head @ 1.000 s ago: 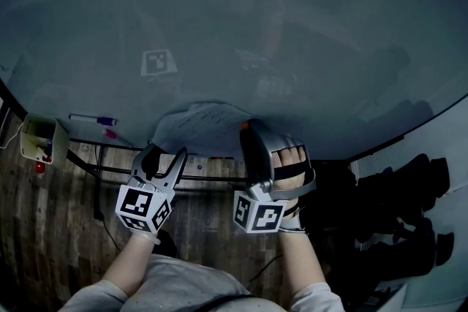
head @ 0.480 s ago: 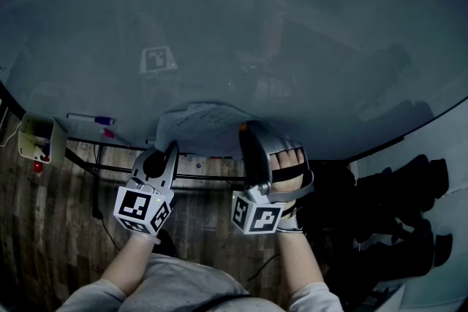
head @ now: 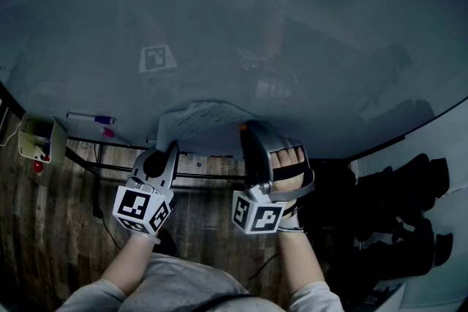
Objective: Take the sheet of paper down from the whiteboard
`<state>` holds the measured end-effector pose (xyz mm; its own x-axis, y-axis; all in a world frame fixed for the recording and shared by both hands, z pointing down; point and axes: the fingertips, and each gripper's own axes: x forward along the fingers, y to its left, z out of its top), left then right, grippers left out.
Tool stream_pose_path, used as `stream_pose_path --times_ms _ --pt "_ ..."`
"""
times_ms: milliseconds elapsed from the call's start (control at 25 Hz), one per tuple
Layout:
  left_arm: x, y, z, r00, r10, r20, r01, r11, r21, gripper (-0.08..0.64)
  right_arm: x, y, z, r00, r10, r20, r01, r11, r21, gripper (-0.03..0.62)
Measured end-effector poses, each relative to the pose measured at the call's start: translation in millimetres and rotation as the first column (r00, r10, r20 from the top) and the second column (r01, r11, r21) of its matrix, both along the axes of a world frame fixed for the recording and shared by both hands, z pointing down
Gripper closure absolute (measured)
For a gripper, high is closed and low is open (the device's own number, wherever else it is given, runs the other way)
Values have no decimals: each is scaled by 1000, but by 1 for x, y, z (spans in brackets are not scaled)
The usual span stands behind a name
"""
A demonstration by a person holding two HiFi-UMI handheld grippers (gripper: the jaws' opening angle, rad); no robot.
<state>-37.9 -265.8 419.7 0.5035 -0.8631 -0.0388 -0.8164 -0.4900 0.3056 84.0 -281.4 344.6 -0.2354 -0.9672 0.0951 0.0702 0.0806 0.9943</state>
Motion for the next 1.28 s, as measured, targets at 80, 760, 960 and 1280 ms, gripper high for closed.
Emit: stream_pose_path --times_ms 80,760,960,1280 --pt "0 0 0 1000 3 3 -3 1000 -1 543 0 0 0 1000 1 1 -1 1000 -2 460" --pt "1 5 1 999 20 -42 -21 1000 -23 545 1 1 0 1000 6 14 -6 1000 -7 460" --pt "-1 5 1 999 14 -50 -15 1000 -27 545 0 1 -3 1000 8 26 -8 1000 -5 460" --pt "-2 8 4 999 7 -50 -9 999 -33 545 0 1 -4 999 9 38 -9 1000 -3 460"
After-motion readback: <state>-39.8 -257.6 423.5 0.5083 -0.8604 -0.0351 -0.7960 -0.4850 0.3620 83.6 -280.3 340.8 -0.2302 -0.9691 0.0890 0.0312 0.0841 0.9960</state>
